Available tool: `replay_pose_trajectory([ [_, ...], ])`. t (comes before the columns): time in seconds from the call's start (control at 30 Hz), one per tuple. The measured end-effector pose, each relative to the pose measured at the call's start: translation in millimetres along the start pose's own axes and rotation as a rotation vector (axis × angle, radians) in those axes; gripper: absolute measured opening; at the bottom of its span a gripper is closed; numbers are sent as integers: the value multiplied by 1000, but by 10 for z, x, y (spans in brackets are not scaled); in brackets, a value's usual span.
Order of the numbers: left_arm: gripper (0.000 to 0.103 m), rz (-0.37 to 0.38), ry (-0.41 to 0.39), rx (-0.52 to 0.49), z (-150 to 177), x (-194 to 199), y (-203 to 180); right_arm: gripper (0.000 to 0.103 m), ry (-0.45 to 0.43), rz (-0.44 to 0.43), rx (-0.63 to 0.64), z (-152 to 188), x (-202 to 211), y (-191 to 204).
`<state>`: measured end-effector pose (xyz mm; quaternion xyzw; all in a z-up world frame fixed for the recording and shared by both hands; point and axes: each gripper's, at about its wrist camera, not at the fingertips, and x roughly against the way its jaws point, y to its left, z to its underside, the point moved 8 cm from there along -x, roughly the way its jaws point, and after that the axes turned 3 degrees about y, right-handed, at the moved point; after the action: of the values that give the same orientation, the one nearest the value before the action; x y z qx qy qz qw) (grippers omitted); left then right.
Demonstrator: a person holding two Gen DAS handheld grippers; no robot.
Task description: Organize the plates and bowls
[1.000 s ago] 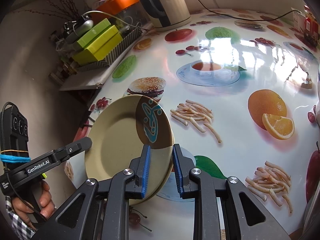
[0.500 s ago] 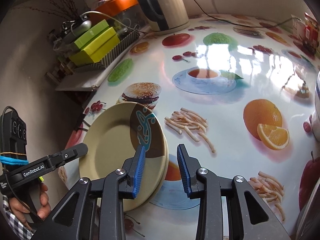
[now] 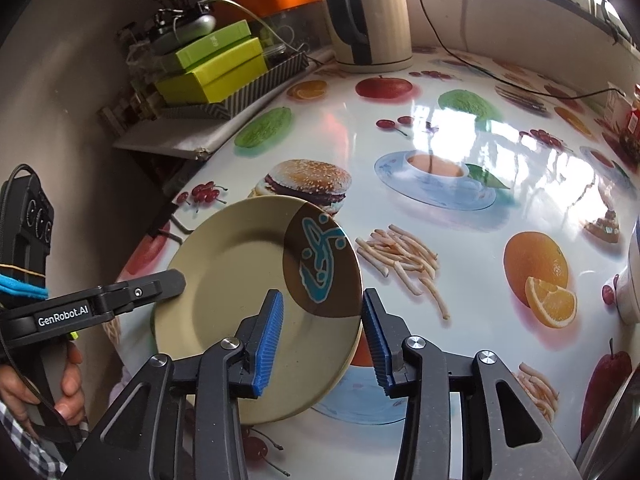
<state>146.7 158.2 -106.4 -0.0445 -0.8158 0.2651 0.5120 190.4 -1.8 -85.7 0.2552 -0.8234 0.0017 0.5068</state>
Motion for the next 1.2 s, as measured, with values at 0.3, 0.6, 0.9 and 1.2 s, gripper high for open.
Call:
replay_pose_trajectory([
  [0.3,37,2,2,3,10,-3,-12,49,23,-41,-102,44,-67,-178],
  [0.6,37,38,15,23,1,-41,6,49,44,-104,-107,64,-124,-65],
  [0.9,37,39,39,-6,3,-137,-121,44,42,-119,-116,45,-133,-101],
  [1.2,37,32,49,-21,-89,-242,-260,40,30,-127,-159,-36,-127,-264],
])
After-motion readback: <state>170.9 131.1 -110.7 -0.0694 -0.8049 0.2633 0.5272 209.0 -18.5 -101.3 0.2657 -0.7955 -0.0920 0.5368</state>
